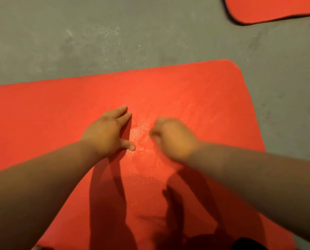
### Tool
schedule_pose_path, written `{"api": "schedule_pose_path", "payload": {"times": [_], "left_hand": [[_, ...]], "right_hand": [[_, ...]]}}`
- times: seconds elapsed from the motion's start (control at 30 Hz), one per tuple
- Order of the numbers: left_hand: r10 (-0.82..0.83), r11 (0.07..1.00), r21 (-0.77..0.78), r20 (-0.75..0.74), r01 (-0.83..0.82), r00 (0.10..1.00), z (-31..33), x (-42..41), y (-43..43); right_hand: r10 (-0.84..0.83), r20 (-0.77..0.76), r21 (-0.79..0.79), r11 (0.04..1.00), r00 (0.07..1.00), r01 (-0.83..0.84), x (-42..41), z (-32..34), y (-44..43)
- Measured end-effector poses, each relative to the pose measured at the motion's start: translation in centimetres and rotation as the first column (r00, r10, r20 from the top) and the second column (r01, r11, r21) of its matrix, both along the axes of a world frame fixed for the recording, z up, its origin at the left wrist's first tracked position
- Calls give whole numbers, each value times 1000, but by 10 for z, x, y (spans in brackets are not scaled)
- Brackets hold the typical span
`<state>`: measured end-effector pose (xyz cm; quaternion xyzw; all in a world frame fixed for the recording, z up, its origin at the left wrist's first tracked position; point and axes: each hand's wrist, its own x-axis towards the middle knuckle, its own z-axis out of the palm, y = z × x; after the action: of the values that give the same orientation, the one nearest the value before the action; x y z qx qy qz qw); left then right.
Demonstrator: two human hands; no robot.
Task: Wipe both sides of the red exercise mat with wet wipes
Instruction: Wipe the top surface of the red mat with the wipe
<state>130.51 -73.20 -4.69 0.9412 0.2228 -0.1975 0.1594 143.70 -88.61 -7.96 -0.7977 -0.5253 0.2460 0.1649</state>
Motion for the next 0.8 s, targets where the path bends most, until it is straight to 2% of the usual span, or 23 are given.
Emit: {"api": "schedule_pose_path", "payload": {"times": [0.07,0.1,0.13,0.17,0.2,0.27,0.3,0.37,0.43,0.47,0.5,0.53,0.57,0.6,0.63,0.7,0.8], "left_hand": [[28,999,-25,18,-27,999,0,-9,-2],[27,999,-33,11,-27,1000,0,-10,-3],[22,999,-32,3,-22,1000,1,-9,-4],[21,999,-27,-3,-21,1000,1,-9,-5],[22,1000,-18,-10,-22,1000,2,-10,-7],[9,1000,-14,-41,-10,999,4,-16,-16],[-3,1000,-19,-65,2,998,6,-20,-20],[-29,999,-47,-133,23,991,14,-26,-25],[60,988,-132,-166,-82,984,24,-33,-25],[195,942,-243,-159,-230,968,30,-35,-24],[349,833,-392,-173,-390,921,37,-36,-25],[474,660,-552,-218,-508,853,47,-35,-28],[544,483,-669,-276,-565,792,57,-33,-34],[566,361,-740,-310,-568,764,67,-30,-40],[566,283,-785,-327,-551,757,79,-24,-47],[535,227,-844,-309,-486,786,102,-9,-61],[492,266,-889,-209,-374,845,130,11,-83]], "right_hand": [[293,-97,-10,955,951,-295,-46,8,-22],[366,-108,-25,928,924,-371,-47,12,-26],[347,-99,-28,936,933,-351,-37,14,-22],[259,-61,-13,965,964,-260,-21,13,-12],[108,-5,-11,994,994,-108,-1,10,0],[-170,86,-8,985,982,171,29,7,22],[-200,88,-26,979,976,203,31,7,28],[-30,-34,-122,992,999,25,9,14,28],[131,-231,-214,960,964,-182,-26,30,9],[123,-316,-235,951,941,-203,-35,38,-3],[44,-393,-237,960,919,-148,-38,47,-13],[-86,-470,-239,970,879,-33,-36,58,-20],[-211,-546,-246,966,811,86,-33,69,-26],[-304,-617,-261,949,726,175,-29,82,-33],[-357,-660,-268,934,661,236,-25,97,-39],[-396,-688,-259,917,608,303,-21,128,-51],[-444,-687,-230,884,575,407,-16,170,-69]]}}
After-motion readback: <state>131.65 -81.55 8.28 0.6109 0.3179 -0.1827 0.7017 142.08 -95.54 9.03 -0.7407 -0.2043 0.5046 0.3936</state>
